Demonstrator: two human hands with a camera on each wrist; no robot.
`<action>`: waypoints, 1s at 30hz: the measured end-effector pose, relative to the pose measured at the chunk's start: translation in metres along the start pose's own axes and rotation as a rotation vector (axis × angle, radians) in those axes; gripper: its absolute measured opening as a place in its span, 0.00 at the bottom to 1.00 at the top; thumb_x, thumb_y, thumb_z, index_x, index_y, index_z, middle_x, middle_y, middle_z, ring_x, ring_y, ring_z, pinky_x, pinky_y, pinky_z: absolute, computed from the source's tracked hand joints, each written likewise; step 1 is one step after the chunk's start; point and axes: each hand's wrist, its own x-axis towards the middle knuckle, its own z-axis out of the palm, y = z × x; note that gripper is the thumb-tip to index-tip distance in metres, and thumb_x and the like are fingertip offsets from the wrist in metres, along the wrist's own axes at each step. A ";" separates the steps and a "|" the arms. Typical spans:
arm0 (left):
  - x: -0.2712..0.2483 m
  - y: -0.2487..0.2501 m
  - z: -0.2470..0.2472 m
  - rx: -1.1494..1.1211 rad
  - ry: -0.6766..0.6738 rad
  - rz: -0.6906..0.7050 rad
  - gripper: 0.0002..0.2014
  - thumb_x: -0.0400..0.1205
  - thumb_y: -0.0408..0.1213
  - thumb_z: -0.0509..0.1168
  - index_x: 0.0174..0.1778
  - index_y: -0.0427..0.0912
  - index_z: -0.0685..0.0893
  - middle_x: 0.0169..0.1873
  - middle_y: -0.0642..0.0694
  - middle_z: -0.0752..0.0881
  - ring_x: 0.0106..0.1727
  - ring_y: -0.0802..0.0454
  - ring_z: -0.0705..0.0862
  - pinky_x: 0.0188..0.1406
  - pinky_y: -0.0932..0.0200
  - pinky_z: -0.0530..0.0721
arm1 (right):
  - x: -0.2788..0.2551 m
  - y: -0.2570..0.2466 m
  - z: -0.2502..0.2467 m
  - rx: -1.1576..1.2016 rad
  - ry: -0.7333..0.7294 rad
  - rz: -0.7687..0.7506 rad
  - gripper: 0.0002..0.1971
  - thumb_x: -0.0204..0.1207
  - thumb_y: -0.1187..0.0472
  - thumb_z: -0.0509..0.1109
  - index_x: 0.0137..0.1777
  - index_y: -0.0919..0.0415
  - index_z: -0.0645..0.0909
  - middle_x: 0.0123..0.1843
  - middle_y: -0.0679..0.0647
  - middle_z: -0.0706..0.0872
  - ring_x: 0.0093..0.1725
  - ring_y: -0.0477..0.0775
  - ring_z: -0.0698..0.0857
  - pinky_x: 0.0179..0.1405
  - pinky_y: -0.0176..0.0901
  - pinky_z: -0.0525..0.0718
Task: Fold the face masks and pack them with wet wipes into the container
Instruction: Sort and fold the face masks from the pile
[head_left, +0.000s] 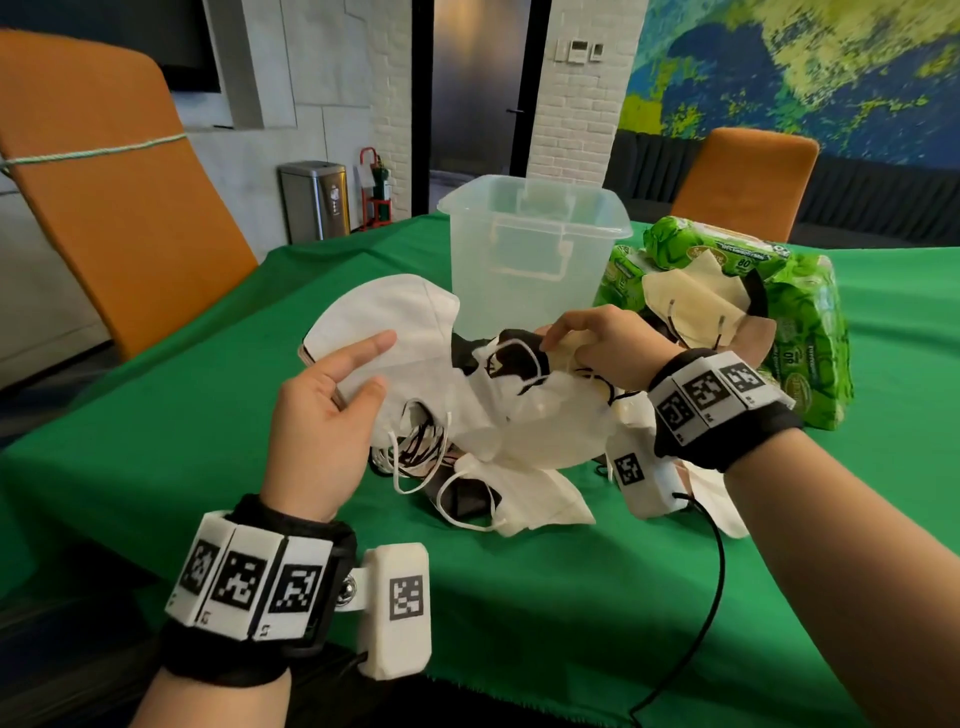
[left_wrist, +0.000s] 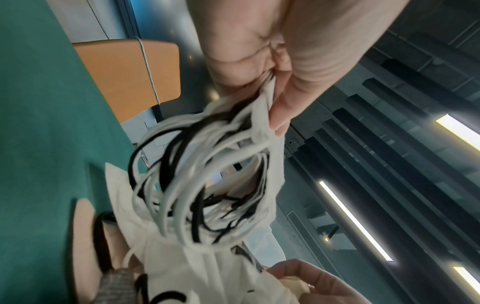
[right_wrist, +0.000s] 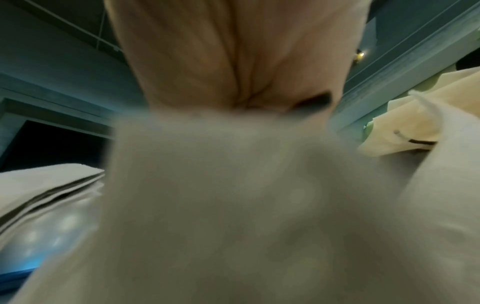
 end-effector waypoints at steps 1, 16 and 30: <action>0.000 0.000 0.000 0.001 0.000 -0.001 0.19 0.81 0.25 0.62 0.62 0.52 0.82 0.09 0.55 0.62 0.14 0.58 0.54 0.14 0.70 0.53 | 0.000 -0.001 0.000 0.012 -0.012 0.010 0.19 0.71 0.75 0.59 0.48 0.51 0.82 0.53 0.54 0.82 0.47 0.54 0.78 0.44 0.37 0.74; 0.001 0.000 0.001 -0.014 -0.015 0.000 0.19 0.82 0.25 0.61 0.63 0.52 0.81 0.08 0.53 0.64 0.13 0.58 0.55 0.13 0.71 0.54 | 0.007 -0.006 -0.004 0.157 0.347 0.084 0.14 0.70 0.63 0.74 0.56 0.58 0.79 0.46 0.53 0.78 0.46 0.53 0.76 0.35 0.35 0.70; 0.006 0.002 0.009 -0.015 -0.050 0.035 0.24 0.80 0.26 0.65 0.69 0.53 0.77 0.09 0.55 0.62 0.14 0.58 0.57 0.13 0.71 0.56 | 0.005 -0.020 -0.022 0.376 0.633 0.019 0.07 0.68 0.62 0.74 0.44 0.54 0.80 0.42 0.54 0.84 0.44 0.54 0.82 0.49 0.51 0.85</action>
